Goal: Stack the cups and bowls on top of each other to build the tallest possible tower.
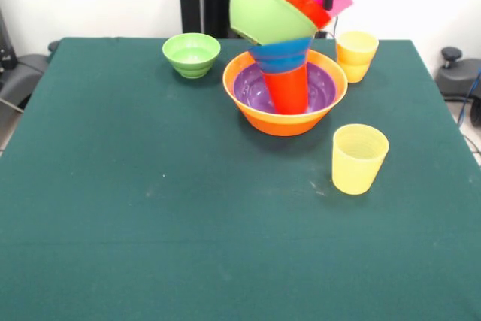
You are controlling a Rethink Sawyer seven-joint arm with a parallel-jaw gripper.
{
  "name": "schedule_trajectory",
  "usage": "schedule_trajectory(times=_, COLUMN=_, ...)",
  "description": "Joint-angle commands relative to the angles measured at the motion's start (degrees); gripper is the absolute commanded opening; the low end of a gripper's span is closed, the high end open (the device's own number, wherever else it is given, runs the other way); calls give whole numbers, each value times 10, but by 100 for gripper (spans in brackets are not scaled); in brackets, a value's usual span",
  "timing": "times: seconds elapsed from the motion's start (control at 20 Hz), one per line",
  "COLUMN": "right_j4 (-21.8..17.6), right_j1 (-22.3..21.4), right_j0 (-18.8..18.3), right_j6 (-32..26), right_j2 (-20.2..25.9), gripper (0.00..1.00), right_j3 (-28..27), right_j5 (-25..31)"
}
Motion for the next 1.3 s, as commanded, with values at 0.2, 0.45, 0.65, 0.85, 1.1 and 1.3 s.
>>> schedule_trajectory(times=0.2, right_j4=-12, right_j1=53, right_j0=-36, right_j6=-54, right_j2=127, gripper=0, right_j3=50, right_j5=-46)
schedule_trajectory(times=0.45, right_j4=-9, right_j1=47, right_j0=-57, right_j6=-62, right_j2=158, gripper=0, right_j3=51, right_j5=-44)
schedule_trajectory(times=0.65, right_j4=-18, right_j1=24, right_j0=-55, right_j6=-43, right_j2=158, gripper=0, right_j3=59, right_j5=-26)
schedule_trajectory(times=0.85, right_j4=-23, right_j1=19, right_j0=-63, right_j6=-47, right_j2=168, gripper=0, right_j3=66, right_j5=-34)
schedule_trajectory(times=1.1, right_j4=-34, right_j1=16, right_j0=-69, right_j6=-50, right_j2=168, gripper=0, right_j3=63, right_j5=-39)
schedule_trajectory(times=1.3, right_j4=-57, right_j1=1, right_j0=-66, right_j6=-46, right_j2=156, gripper=0, right_j3=56, right_j5=-20)
